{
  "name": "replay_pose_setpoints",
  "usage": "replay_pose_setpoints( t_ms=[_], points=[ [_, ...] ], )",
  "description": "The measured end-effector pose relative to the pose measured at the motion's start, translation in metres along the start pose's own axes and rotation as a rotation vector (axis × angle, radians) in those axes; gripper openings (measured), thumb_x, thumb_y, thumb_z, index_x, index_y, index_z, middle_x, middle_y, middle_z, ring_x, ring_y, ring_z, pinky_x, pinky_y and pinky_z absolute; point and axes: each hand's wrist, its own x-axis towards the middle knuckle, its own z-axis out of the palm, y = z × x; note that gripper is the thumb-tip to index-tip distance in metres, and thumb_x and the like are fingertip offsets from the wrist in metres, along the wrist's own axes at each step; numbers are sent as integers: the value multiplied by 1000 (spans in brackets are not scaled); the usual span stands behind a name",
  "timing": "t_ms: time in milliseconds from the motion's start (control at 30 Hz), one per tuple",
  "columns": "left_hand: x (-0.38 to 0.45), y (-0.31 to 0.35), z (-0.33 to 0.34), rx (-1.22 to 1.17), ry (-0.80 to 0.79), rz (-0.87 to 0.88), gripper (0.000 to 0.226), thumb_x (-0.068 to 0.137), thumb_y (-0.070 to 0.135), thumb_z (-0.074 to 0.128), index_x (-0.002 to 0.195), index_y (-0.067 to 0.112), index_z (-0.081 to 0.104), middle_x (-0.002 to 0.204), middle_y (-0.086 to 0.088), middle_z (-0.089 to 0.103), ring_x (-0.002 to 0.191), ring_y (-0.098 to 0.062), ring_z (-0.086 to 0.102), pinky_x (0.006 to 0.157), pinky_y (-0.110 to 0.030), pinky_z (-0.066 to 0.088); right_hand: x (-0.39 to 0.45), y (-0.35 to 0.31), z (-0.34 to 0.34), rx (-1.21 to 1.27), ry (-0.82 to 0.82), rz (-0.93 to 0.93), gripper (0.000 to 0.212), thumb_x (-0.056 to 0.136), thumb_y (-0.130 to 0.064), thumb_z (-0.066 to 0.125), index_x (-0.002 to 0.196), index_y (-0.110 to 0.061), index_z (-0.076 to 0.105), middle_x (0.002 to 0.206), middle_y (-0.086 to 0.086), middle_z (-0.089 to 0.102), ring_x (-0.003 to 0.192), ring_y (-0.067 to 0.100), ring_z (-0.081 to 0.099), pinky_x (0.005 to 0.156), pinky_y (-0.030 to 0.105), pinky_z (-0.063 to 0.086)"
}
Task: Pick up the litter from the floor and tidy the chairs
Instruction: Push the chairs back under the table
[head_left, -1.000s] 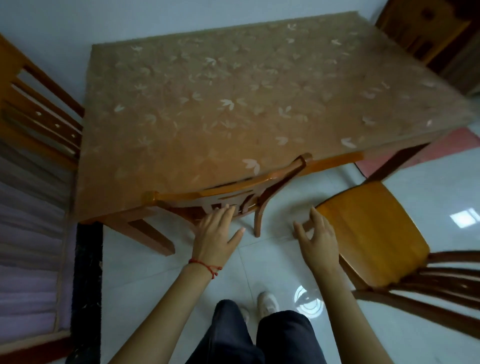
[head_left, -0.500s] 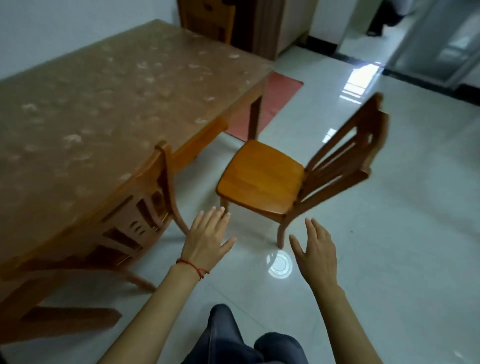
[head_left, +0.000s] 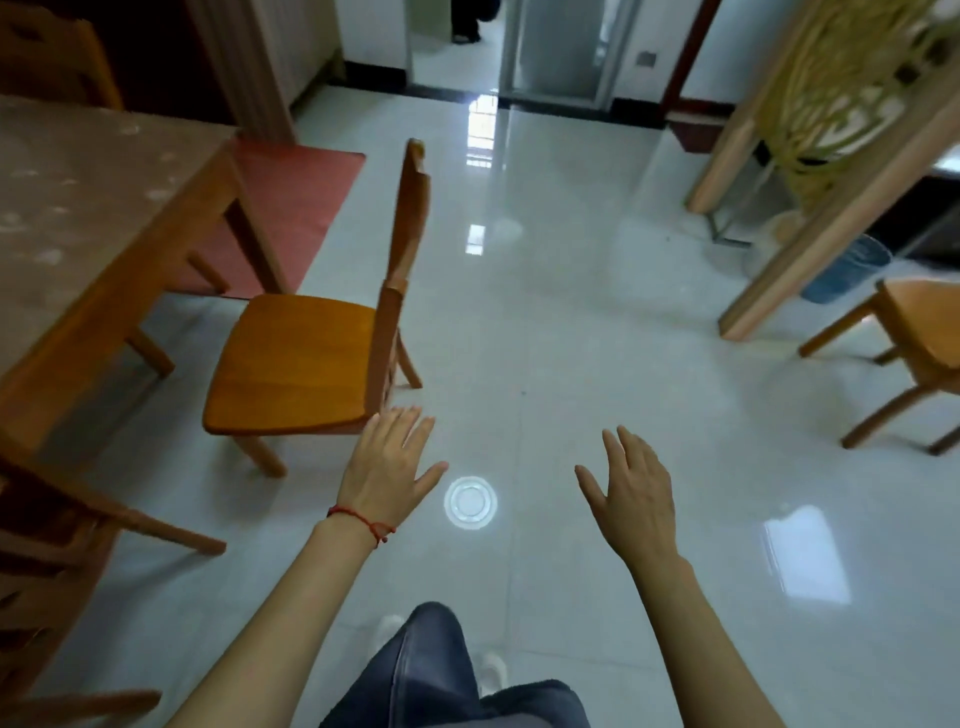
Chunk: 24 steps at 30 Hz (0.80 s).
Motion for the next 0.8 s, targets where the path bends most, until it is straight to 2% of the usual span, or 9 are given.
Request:
replay_pose_setpoints(
  t_ms=[300, 667, 800],
  points=[
    [96, 25, 37, -27, -70, 88, 57, 65, 24, 82, 108, -6, 62, 110, -27, 63, 103, -43, 59, 86, -58, 45, 65, 62, 4, -19, -36, 82, 56, 90, -40, 51, 135, -8, 38, 145, 13, 37, 135, 29, 29, 108, 41, 25],
    [281, -8, 64, -53, -101, 27, 56, 66, 22, 82, 109, -7, 61, 111, -28, 63, 103, -44, 59, 86, -59, 46, 272, 69, 2, -8, -39, 49, 57, 93, -44, 42, 139, -13, 31, 150, 8, 27, 139, 23, 19, 111, 36, 16],
    [336, -20, 66, -91, -130, -32, 55, 70, 21, 79, 113, -8, 59, 115, -28, 60, 108, -45, 55, 91, -58, 43, 335, 63, 1, -10, -51, 8, 56, 93, -44, 42, 139, -13, 32, 150, 8, 27, 139, 23, 19, 111, 36, 15]
  ],
)
